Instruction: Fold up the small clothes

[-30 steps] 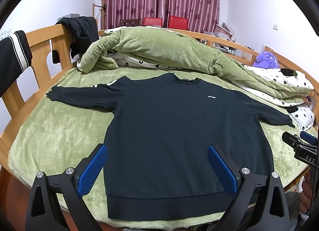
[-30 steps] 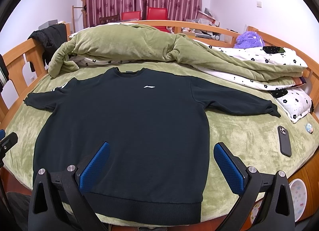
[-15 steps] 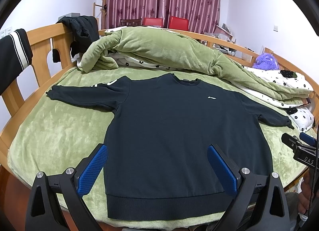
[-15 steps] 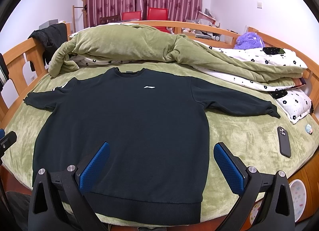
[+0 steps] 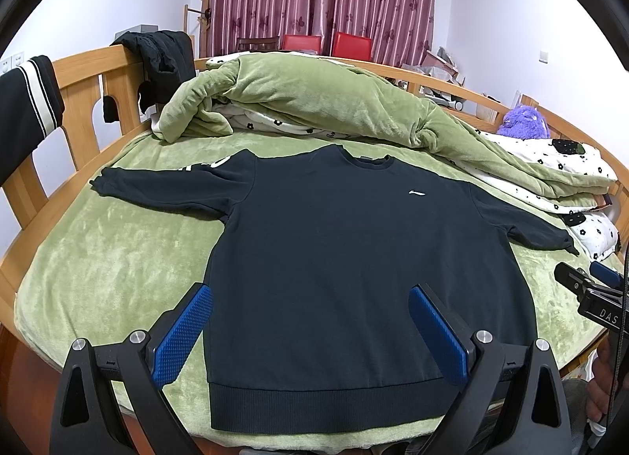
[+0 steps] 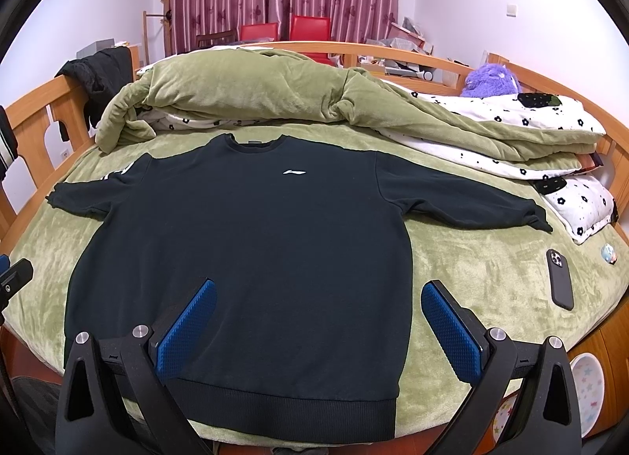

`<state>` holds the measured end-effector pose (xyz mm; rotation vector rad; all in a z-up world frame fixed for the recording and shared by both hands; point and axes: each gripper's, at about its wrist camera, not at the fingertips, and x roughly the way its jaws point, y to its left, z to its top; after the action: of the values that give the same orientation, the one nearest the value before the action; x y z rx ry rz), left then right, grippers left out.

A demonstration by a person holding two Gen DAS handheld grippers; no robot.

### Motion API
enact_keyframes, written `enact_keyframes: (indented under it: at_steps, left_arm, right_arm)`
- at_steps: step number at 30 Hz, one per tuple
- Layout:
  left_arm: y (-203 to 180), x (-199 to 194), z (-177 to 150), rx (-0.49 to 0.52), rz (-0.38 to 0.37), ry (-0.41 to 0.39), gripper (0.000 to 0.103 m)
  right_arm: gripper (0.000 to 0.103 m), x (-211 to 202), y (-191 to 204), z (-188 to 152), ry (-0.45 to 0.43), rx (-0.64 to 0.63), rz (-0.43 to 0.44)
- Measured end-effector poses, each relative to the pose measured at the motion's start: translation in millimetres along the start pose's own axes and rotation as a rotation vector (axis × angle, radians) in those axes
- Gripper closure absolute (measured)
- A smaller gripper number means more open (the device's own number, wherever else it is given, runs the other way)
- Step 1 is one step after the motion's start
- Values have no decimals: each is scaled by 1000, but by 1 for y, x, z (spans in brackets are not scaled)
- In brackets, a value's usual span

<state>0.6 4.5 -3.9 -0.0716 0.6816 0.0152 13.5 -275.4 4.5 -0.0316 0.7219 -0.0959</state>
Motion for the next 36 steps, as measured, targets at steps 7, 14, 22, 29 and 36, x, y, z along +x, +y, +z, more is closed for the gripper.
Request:
enact_keyframes:
  at_steps: [7, 14, 22, 29, 36]
  left_arm:
    - [1, 0, 0, -1, -1, -1, 2]
    - [2, 0, 0, -2, 0, 0, 2]
    - [2, -3, -1, -6, -23, -17, 2]
    - [18, -2, 1, -2, -53, -2, 2]
    - [44, 12, 7, -23, -39, 37, 2]
  right_arm:
    - [1, 0, 0, 0, 0, 0, 0]
    - [1, 0, -1, 0, -1, 0, 0]
    - [1, 0, 0, 0, 2, -2, 2]
    - [1, -5, -8, -1, 3, -42, -43]
    - [1, -10, -20, 6, 14, -9, -8]
